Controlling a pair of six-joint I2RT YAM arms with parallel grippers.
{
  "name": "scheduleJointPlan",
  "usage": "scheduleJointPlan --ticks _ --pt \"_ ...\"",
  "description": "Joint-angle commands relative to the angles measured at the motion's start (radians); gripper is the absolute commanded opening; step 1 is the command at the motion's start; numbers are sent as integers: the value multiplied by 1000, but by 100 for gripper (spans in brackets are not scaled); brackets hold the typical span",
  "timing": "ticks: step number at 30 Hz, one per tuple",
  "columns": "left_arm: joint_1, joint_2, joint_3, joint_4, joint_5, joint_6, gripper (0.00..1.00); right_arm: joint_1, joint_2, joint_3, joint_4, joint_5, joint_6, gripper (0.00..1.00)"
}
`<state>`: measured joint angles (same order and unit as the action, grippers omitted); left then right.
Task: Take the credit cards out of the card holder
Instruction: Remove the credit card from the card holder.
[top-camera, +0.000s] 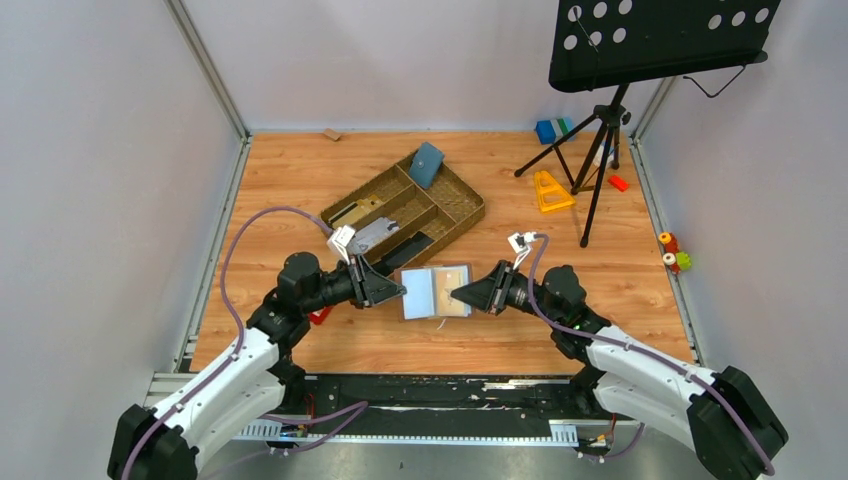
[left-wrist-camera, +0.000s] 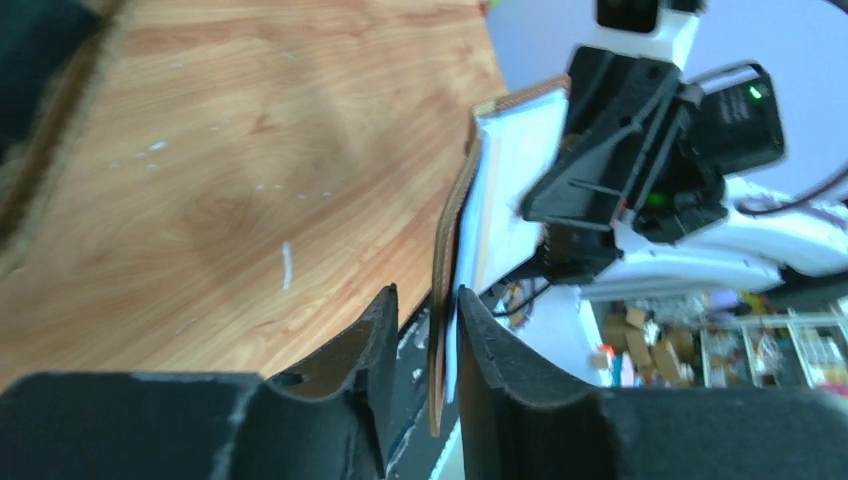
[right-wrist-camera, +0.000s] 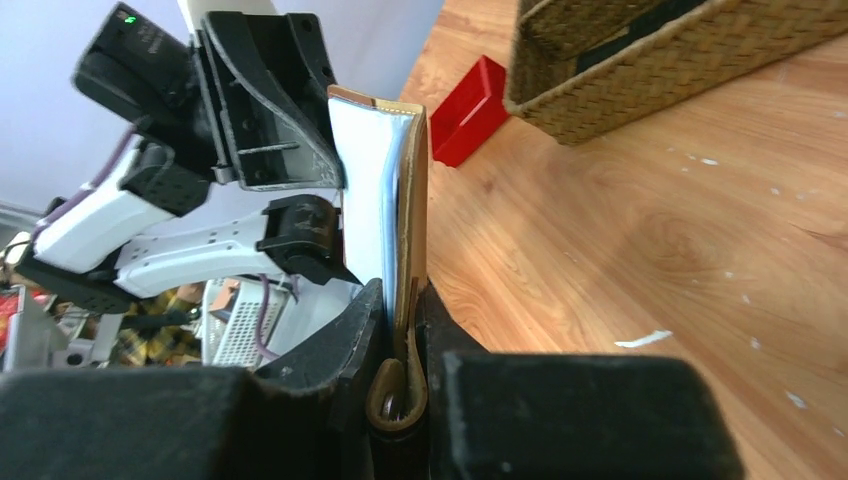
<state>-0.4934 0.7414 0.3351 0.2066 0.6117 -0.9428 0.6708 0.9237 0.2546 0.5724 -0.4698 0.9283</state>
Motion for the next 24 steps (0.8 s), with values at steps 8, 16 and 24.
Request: scheduleJointPlan --ticks 8,16,24 --pt "-4 -186 199 -540 -370 325 61 -4 -60 77 -339 195 -189 0" --pt "-74 -90 172 -313 -138 258 60 -4 31 79 -226 94 -150 0" --pt "-160 41 178 -226 -140 222 44 -5 44 59 -141 39 -119 0"
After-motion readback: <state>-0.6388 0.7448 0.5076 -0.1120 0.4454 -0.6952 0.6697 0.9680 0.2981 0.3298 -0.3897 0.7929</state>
